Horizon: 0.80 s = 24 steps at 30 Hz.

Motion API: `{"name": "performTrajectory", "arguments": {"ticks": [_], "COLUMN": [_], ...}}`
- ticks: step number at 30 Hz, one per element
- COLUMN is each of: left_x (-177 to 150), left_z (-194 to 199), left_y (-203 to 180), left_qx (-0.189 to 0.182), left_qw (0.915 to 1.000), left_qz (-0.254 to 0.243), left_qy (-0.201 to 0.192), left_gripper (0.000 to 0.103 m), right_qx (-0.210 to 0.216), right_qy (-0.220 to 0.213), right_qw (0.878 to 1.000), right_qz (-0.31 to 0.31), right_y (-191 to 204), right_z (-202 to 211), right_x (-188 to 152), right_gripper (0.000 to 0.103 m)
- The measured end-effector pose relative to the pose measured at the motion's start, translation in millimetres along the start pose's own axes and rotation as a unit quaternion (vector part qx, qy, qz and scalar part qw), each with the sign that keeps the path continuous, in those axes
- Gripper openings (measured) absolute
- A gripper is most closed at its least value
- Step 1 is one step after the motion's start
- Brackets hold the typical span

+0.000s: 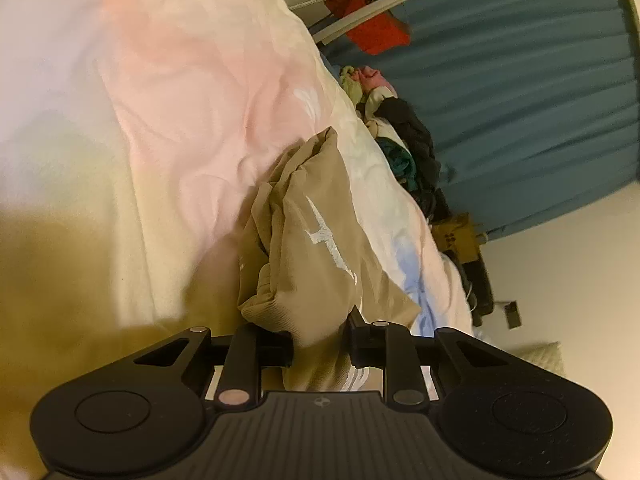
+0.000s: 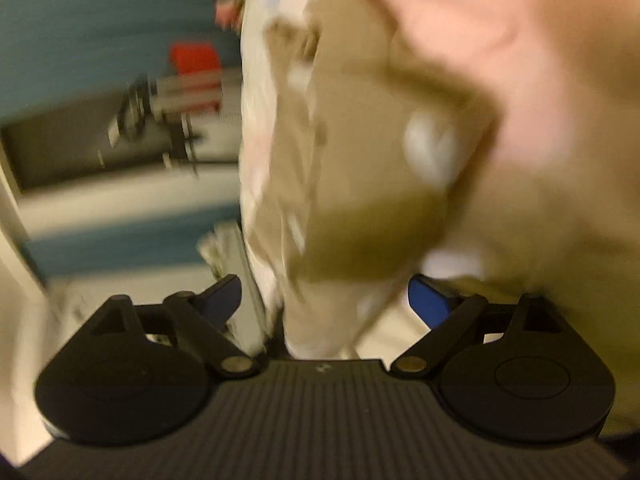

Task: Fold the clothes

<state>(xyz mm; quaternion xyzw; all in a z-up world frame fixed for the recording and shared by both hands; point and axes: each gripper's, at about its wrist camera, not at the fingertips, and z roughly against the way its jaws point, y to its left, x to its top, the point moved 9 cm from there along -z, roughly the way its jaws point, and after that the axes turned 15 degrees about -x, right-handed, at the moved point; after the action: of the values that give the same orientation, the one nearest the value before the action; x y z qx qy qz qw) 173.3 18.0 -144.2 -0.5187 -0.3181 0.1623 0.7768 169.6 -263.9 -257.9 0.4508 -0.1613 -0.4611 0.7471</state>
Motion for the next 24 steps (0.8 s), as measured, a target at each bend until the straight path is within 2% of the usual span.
{"name": "performTrajectory", "arguments": {"ticks": [3, 5, 8, 10, 12, 15, 18, 21, 24], "left_x": [0, -1, 0, 2, 6, 11, 16, 18, 18], "left_z": [2, 4, 4, 4, 4, 10, 6, -15, -59], "left_y": [0, -1, -2, -6, -12, -31, -65, -101, -136], "left_qx": [-0.003, -0.004, -0.002, 0.004, 0.01, -0.001, -0.01, -0.01, -0.001], "left_qw": [1.0, 0.9999, 0.9999, 0.9997, 0.9991, 0.9982, 0.9978, 0.9962, 0.994], "left_qz": [0.008, 0.011, 0.014, 0.019, 0.027, 0.051, 0.043, 0.045, 0.037], "left_qy": [-0.003, -0.004, 0.0, 0.016, 0.03, 0.033, 0.049, 0.074, 0.103], "left_gripper": [0.024, 0.024, 0.024, 0.023, 0.022, 0.022, 0.022, 0.022, 0.022], "right_qx": [-0.011, -0.013, -0.032, -0.053, -0.076, -0.063, -0.04, -0.024, -0.022], "right_qy": [-0.058, -0.072, -0.089, -0.101, -0.1, -0.107, -0.127, -0.139, -0.146], "right_qw": [0.998, 0.997, 0.996, 0.993, 0.991, 0.991, 0.988, 0.987, 0.986], "right_qz": [0.013, 0.004, 0.004, 0.02, 0.038, 0.054, 0.078, 0.082, 0.075], "right_y": [3, 0, -3, -2, 0, 26, 58, 77, 89], "right_z": [9, 9, 7, 8, 13, 33, 65, 94, 118], "right_x": [10, 14, 19, 19, 19, 15, 10, 21, 49], "right_gripper": [0.086, 0.084, 0.066, 0.04, 0.032, 0.028, 0.028, 0.028, 0.028]}}
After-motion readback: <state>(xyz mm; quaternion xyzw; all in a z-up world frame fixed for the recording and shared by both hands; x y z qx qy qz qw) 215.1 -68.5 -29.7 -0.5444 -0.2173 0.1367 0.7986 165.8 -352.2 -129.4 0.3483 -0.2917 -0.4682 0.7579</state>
